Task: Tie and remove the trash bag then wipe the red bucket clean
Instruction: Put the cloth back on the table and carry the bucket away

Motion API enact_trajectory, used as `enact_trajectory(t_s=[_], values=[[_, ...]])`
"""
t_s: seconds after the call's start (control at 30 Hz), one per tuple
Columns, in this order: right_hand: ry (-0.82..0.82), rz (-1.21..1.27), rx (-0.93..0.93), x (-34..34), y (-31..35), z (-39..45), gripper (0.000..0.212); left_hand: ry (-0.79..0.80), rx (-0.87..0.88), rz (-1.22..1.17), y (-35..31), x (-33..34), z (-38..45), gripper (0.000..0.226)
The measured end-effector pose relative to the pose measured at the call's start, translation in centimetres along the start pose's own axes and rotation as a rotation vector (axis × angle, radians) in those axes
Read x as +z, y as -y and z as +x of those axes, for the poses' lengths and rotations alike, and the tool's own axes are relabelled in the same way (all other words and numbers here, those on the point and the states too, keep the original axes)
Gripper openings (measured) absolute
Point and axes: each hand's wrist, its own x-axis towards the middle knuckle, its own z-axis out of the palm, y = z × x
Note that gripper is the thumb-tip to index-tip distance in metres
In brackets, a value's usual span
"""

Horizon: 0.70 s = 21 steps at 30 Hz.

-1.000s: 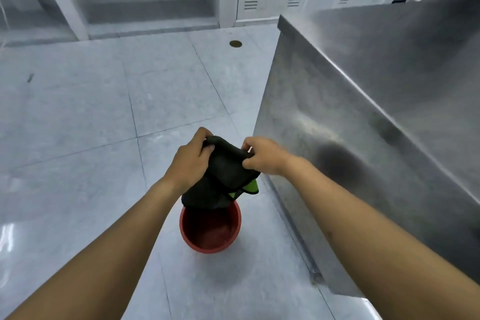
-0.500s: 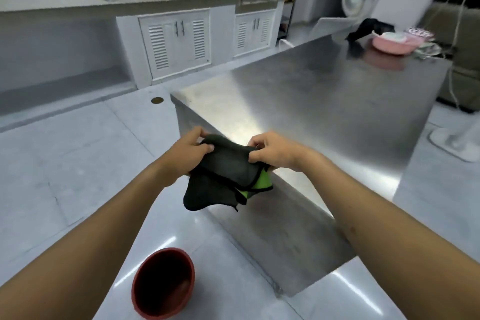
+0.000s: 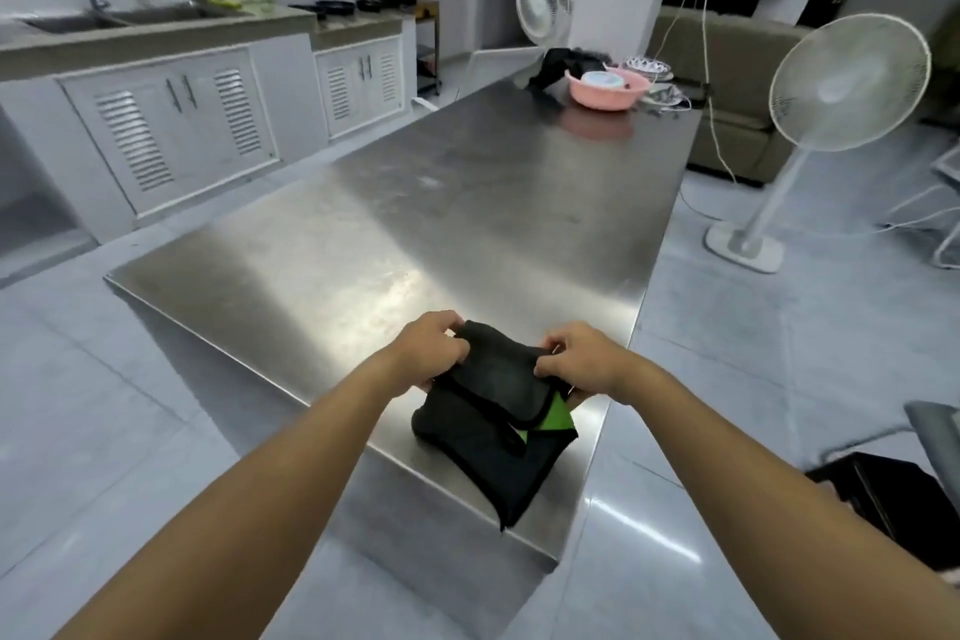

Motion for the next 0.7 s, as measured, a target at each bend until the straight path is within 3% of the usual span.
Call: enact_trajectory(t_s=[0.13,0.33,0.47,0.57,0.7], values=[[-0.154,-0.155,-0.068,-0.7,-2.9,2.1,0.006,-0.068,0.138,0.079,0.5,2.7,3.1,0.027],[-0.326,-0.445,-0.395,0.6,-3.2,1.5,0.009,-0.182,0.263,0.149,2.0,3.0,4.8,0.033],[-0.299,-0.535,-0.574,3.4,-3.9,-1.6,0.015,-0.171,0.412,0.366,3.4,1.5,3.4,0.029],[-0.215,-0.684,-0.671,5.7,-4.7,-3.5,0.02,-0.051,0.526,0.66,4.8,0.2,1.7,0.033],[-0.159,-0.802,-0.701,8.1,-5.7,-4.7,0.022,-0.035,0.617,0.927,6.8,0.4,-0.7,0.042]])
